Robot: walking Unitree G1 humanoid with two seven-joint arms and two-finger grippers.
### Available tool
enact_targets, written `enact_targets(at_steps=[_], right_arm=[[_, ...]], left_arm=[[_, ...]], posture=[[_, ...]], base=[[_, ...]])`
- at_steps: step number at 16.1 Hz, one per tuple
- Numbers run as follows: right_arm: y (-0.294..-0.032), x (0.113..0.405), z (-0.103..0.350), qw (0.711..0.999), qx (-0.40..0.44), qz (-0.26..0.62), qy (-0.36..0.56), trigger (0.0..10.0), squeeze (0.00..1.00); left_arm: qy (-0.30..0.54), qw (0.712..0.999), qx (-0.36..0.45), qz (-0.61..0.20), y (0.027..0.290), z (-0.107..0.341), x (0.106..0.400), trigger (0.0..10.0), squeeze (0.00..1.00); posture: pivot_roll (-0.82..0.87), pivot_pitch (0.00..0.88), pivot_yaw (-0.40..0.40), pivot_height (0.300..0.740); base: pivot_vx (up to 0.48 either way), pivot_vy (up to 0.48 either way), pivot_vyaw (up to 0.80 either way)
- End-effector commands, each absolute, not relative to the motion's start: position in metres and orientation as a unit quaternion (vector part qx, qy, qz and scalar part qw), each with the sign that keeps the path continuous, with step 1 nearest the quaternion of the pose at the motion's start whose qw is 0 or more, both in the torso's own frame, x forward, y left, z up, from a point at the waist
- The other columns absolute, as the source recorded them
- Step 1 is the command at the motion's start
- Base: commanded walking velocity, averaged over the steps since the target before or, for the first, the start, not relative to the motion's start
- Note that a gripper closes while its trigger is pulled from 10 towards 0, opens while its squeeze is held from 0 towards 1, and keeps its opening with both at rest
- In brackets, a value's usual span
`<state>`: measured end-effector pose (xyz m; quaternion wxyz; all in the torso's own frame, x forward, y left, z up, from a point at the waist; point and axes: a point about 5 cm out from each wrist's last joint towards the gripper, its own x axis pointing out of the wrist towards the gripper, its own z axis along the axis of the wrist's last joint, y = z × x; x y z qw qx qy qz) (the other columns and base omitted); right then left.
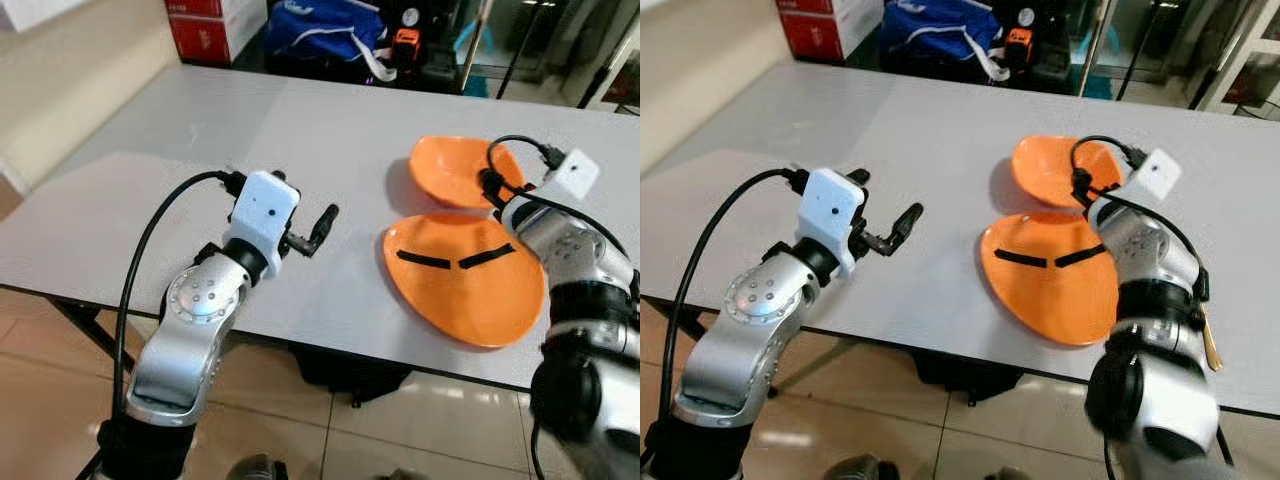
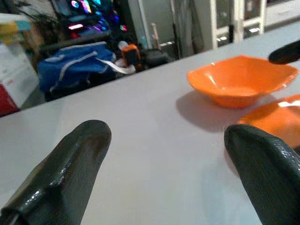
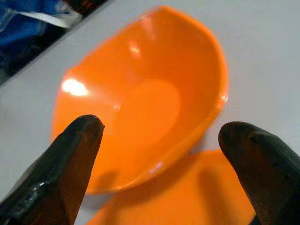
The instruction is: Setting the table
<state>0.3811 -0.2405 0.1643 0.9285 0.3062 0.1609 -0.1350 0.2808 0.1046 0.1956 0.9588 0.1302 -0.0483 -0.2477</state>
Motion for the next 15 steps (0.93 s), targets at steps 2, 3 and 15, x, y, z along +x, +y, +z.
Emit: enact_targets(at_steps=[2, 3, 15], right_arm=[[-0.251, 0.385, 0.172, 0.92, 0.326, -0.161, 0.146, 10.0, 0.0], [-0.253, 0.389, 0.174, 0.914, 0.338, -0.171, 0.144, 10.0, 0.0], [-0.242, 0.394, 0.162, 0.877, 0.428, -0.158, 0.15, 2.1, 0.0]], left_arm=[[-0.049, 0.953, 0.127, -0.27, 0.102, 0.199, 0.275, 10.0, 0.0], [-0.046, 0.947, 0.116, -0.295, 0.099, 0.201, 0.27, 10.0, 0.0], [0.008, 0.875, 0.111, -0.47, 0.086, 0.198, 0.228, 10.0, 0.0]], posture=[[0.03, 0.15, -0.011, 0.74], [0.04, 0.152, -0.013, 0.74], [0.09, 0.146, -0.031, 0.74]], base=[[0.0, 0.0, 0.0], [0.0, 0.0, 0.0], [0.0, 0.0, 0.0]])
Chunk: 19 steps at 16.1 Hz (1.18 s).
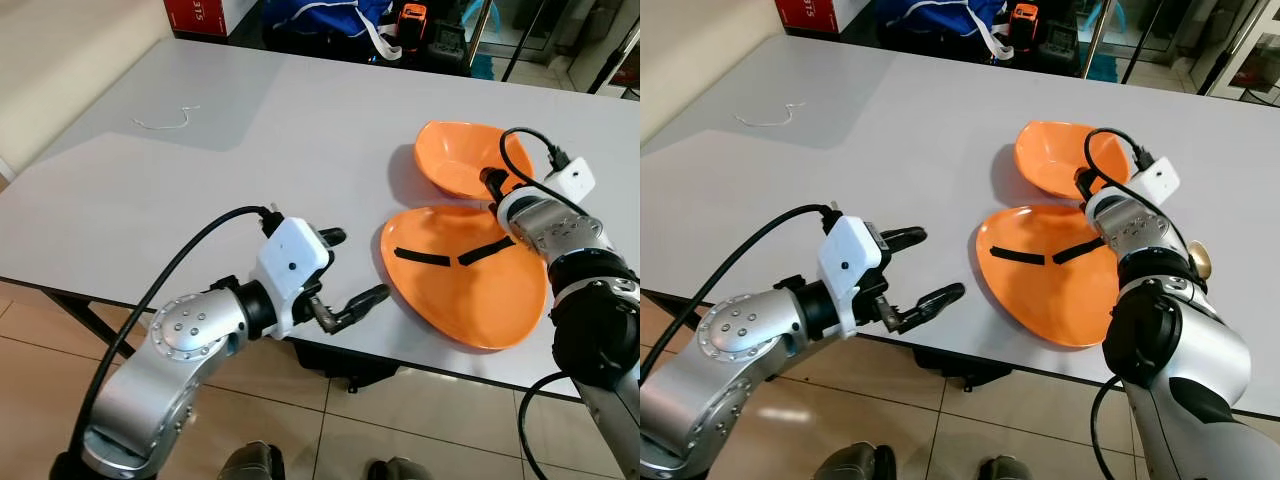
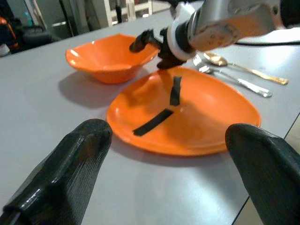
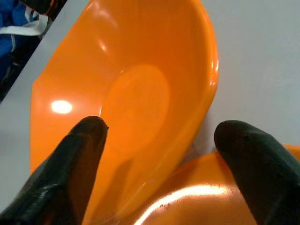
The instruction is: Setting the table
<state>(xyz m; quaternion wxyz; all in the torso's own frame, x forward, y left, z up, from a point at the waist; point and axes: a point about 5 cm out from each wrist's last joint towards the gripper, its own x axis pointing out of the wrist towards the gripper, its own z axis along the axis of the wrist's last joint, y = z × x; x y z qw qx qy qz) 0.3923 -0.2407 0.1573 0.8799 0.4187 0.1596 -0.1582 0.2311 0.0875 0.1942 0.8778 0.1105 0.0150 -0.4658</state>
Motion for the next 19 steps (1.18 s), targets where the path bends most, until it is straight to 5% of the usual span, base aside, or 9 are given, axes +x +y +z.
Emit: enact_targets(at_steps=[1, 19], right_arm=[[-0.2416, 0.3932, 0.1597, 0.876, 0.43, -0.158, 0.153, 0.0, 0.0], [-0.2359, 0.3946, 0.1582, 0.864, 0.46, -0.146, 0.141, 0.0, 0.0]], left_arm=[[0.009, 0.876, 0.113, -0.469, 0.0869, 0.1982, 0.2279, 10.0, 0.0], [0.02, 0.877, 0.121, -0.465, 0.089, 0.1972, 0.2262, 10.0, 0.0]], posture=[[0.09, 0.146, -0.031, 0.74], [0.11, 0.141, -0.038, 0.74]], base=[[0.0, 0.0, 0.0], [0.0, 0.0, 0.0]])
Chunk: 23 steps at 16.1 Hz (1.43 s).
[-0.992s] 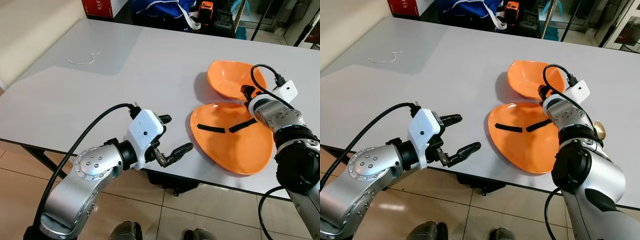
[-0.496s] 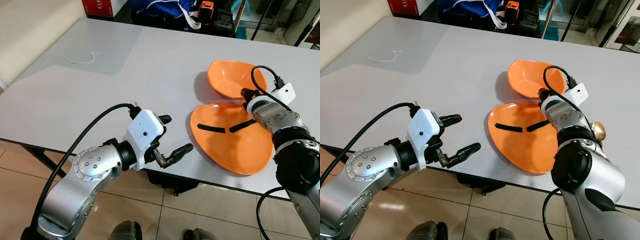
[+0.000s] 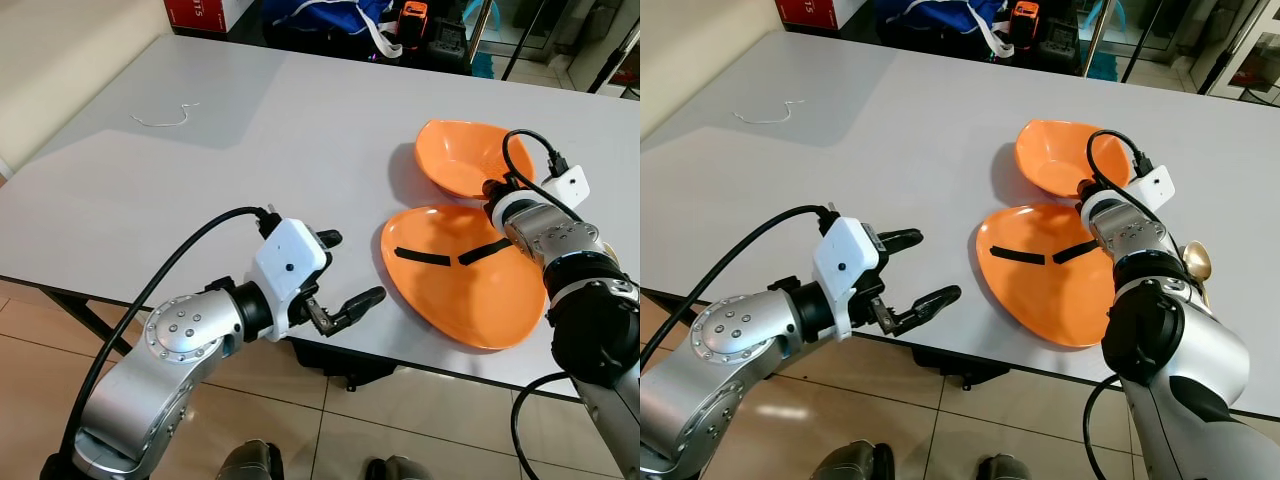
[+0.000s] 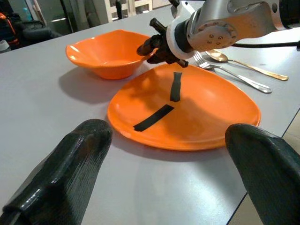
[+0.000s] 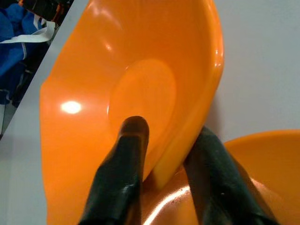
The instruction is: Setting the table
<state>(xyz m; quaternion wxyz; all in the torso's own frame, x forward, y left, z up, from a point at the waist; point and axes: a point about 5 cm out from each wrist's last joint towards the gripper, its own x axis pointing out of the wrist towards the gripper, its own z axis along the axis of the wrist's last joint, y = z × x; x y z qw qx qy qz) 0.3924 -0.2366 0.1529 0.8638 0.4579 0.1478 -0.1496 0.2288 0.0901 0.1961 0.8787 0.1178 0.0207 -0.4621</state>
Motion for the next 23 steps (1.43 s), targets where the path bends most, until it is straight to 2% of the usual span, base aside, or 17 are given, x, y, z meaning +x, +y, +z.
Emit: enact_targets(at_steps=[1, 18, 19, 23], right_arm=[[-0.236, 0.395, 0.158, 0.864, 0.461, -0.146, 0.141, 0.0, 0.0], [-0.236, 0.395, 0.158, 0.861, 0.467, -0.145, 0.139, 0.0, 0.0], [-0.288, 0.368, 0.198, 0.852, 0.507, -0.04, 0.122, 0.0, 0.0], [-0.284, 0.369, 0.206, 0.854, 0.512, -0.015, 0.096, 0.0, 0.0]], left_arm=[[0.02, 0.877, 0.121, -0.464, 0.089, 0.197, 0.227, 10.0, 0.0], [0.019, 0.878, 0.122, -0.463, 0.088, 0.197, 0.228, 10.0, 0.0], [-0.003, 0.879, 0.115, -0.464, 0.083, 0.198, 0.24, 10.0, 0.0], [-0.019, 0.883, 0.114, -0.455, 0.079, 0.202, 0.251, 10.0, 0.0]], posture=[[0.11, 0.139, -0.038, 0.74], [0.11, 0.128, -0.039, 0.74], [0.0, 0.067, 0.004, 0.74], [0.01, 0.06, 0.01, 0.74]], base=[[0.0, 0.0, 0.0], [0.0, 0.0, 0.0], [0.0, 0.0, 0.0], [0.0, 0.0, 0.0]])
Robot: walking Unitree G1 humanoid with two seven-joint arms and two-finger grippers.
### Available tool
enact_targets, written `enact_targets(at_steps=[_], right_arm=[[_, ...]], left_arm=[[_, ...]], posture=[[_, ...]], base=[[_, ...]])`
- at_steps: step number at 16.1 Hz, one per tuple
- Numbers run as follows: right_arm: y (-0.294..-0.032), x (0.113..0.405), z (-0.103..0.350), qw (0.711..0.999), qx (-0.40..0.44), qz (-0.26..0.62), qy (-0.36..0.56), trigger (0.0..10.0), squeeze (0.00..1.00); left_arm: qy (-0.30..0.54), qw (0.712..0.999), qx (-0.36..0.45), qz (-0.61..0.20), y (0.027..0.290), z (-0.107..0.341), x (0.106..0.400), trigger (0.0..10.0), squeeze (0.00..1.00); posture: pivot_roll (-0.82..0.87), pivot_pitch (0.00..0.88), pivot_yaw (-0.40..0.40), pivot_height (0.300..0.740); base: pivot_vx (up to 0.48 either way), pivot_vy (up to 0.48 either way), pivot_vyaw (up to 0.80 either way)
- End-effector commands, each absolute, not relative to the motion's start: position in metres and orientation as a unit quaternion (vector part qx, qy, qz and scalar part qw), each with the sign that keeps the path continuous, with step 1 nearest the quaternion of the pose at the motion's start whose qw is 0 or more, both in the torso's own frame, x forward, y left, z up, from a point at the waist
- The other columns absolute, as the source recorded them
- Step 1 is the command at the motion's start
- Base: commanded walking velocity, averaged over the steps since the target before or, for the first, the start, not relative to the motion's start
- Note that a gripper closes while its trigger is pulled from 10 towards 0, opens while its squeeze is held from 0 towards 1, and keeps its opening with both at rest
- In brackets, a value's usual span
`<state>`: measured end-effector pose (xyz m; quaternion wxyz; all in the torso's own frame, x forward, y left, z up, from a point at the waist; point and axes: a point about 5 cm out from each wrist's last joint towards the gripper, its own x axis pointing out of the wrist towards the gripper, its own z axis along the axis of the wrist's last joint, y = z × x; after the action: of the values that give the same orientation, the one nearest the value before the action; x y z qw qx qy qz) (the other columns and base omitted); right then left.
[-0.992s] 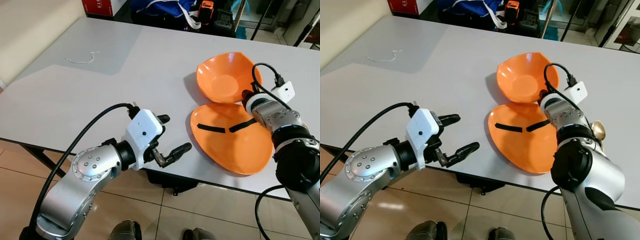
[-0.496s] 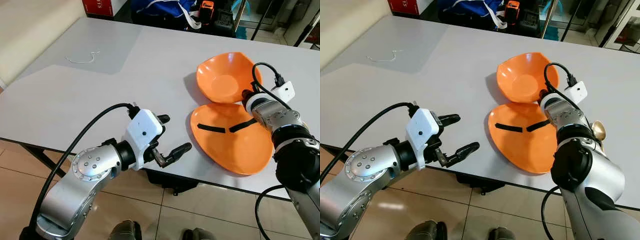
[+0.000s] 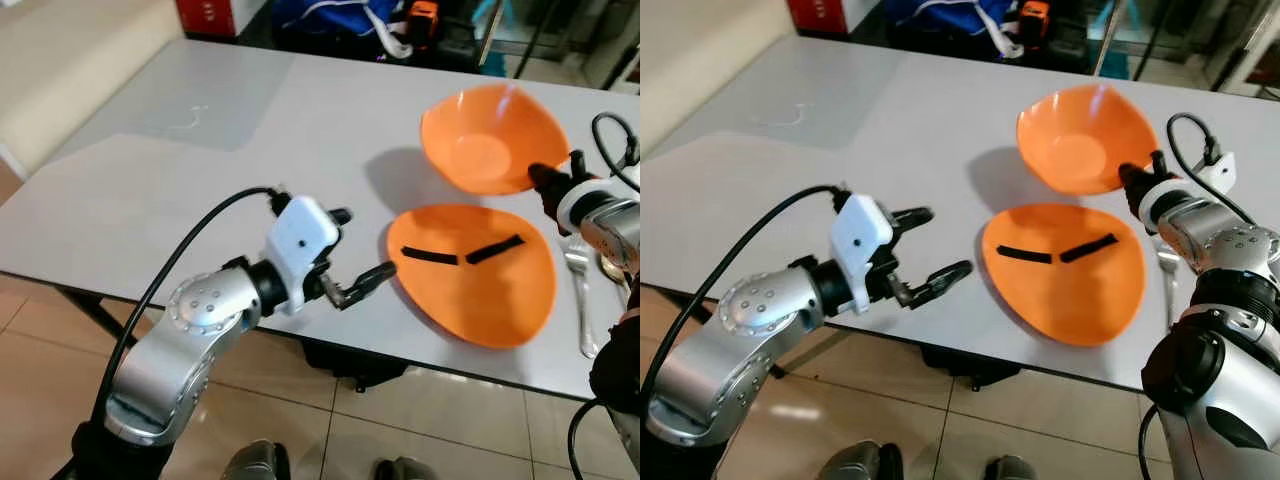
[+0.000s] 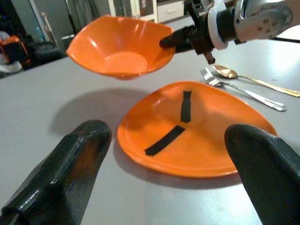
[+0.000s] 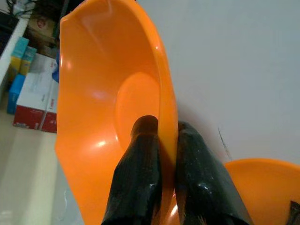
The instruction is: Setting the table
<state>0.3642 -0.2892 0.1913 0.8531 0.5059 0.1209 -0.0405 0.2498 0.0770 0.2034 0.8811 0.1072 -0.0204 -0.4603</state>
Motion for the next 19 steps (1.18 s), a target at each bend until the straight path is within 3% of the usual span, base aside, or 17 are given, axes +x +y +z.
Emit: enact_targets(at_steps=[1, 6, 8, 10, 13, 14, 15, 19], right_arm=[[-0.283, 0.37, 0.208, 0.854, 0.512, -0.011, 0.092, 0.0, 0.0], [-0.281, 0.338, 0.215, 0.872, 0.472, 0.043, 0.123, 0.0, 0.0], [-0.292, 0.314, 0.206, 0.868, 0.471, 0.044, 0.149, 0.0, 0.0], [-0.304, 0.266, 0.188, 0.872, 0.452, 0.02, 0.188, 0.0, 0.0], [-0.306, 0.242, 0.176, 0.871, 0.441, 0.001, 0.215, 0.0, 0.0], [-0.306, 0.24, 0.174, 0.871, 0.441, 0.001, 0.219, 1.6, 0.0], [-0.303, 0.235, 0.169, 0.864, 0.446, 0.009, 0.235, 10.0, 0.0], [-0.291, 0.237, 0.16, 0.846, 0.474, 0.021, 0.244, 10.0, 0.0]], left_arm=[[-0.02, 0.883, 0.114, -0.454, 0.079, 0.202, 0.251, 10.0, 0.0], [-0.019, 0.883, 0.116, -0.454, 0.083, 0.199, 0.246, 10.0, 0.0], [-0.009, 0.874, 0.113, -0.472, 0.083, 0.196, 0.238, 10.0, 0.0], [0.002, 0.864, 0.111, -0.492, 0.085, 0.191, 0.23, 10.0, 0.0], [0.001, 0.858, 0.111, -0.502, 0.083, 0.19, 0.232, 10.0, 0.0], [0.0, 0.857, 0.111, -0.504, 0.083, 0.19, 0.233, 10.0, 0.0], [-0.002, 0.854, 0.11, -0.509, 0.081, 0.191, 0.233, 10.0, 0.0], [0.004, 0.846, 0.105, -0.522, 0.077, 0.188, 0.23, 10.0, 0.0]], posture=[[0.01, 0.06, 0.01, 0.74], [0.02, 0.059, -0.015, 0.74], [0.01, 0.059, -0.015, 0.74], [-0.02, 0.063, 0.0, 0.74], [-0.04, 0.061, 0.008, 0.74], [-0.04, 0.061, 0.008, 0.74], [-0.05, 0.056, 0.013, 0.74], [-0.05, 0.052, 0.015, 0.74]], base=[[0.0, 0.0, 0.0], [0.0, 0.0, 0.0], [0.0, 0.0, 0.0], [0.0, 0.0, 0.0], [0.0, 0.0, 0.0], [0.0, 0.0, 0.0], [0.0, 0.0, 0.0], [0.0, 0.0, 0.0]])
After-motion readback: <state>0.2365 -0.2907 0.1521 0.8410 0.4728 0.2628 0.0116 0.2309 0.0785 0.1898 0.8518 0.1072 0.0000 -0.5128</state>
